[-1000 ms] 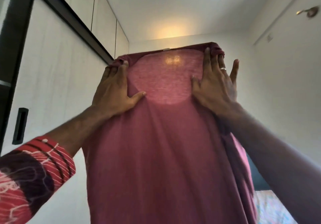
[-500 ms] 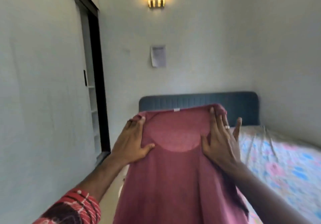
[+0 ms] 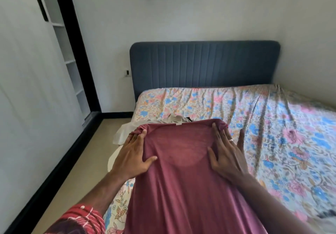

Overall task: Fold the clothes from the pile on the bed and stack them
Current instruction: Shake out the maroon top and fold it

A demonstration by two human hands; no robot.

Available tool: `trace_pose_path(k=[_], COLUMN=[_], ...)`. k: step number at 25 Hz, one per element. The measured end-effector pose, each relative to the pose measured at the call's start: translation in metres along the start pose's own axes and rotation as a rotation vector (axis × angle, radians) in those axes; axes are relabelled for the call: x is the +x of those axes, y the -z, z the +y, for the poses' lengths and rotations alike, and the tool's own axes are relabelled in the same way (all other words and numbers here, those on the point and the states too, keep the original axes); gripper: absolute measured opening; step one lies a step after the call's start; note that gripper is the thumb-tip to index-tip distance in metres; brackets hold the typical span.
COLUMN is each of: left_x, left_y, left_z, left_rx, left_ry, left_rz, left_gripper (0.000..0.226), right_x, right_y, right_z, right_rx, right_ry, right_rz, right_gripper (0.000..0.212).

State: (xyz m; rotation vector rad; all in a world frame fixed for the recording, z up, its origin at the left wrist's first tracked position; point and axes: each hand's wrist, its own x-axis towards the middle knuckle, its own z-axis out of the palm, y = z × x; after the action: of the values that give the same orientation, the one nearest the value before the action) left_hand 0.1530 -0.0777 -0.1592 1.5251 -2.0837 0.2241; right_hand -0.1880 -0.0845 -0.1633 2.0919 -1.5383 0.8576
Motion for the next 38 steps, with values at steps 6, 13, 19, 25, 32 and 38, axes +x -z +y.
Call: trace_pose_path(k=[6,13,19,25,32,38], left_x=[0.048,0.080,0.108,0.077,-0.042,-0.139], left_y=[-0.089,-0.177,-0.190,-0.158,-0.104,-0.068], left_z=[-0.042,-0.069,-0.081,-0.040,0.008,0.017], left_rx=[-0.298,-0.887,-0.791,-0.360,-0.335,-0.174], left_ry=[0.173,0.707,0.791,0.527,0.357,0.696], left_rz=[-0.328,-0.112,-0.071,-0.284,-0.222,-0.255], left_gripper=[0.091,0.056,0.058,0.060,0.050,0.054], right_x=[0.025,-0.012,-0.001,0.017,-0.068,-0.216], right_y=[-0.108,-0.178,-0.182,-0.169,-0.035,0.042], right_z=[0.041,0.059,0.076,0.081,0.040,-0.023], right_rx=[0.008,0.339,0.908,0.967,0.640,0.115], right_ry=[-0.089,-0.331,-0.836,-0.931,-0.931,-0.980], right_rz=[-0.412,-0.552,-0.274,-0.382,-0.129,-0.409], right_gripper=[0.084,0.083,0.079,0.049,0.030,0.025])
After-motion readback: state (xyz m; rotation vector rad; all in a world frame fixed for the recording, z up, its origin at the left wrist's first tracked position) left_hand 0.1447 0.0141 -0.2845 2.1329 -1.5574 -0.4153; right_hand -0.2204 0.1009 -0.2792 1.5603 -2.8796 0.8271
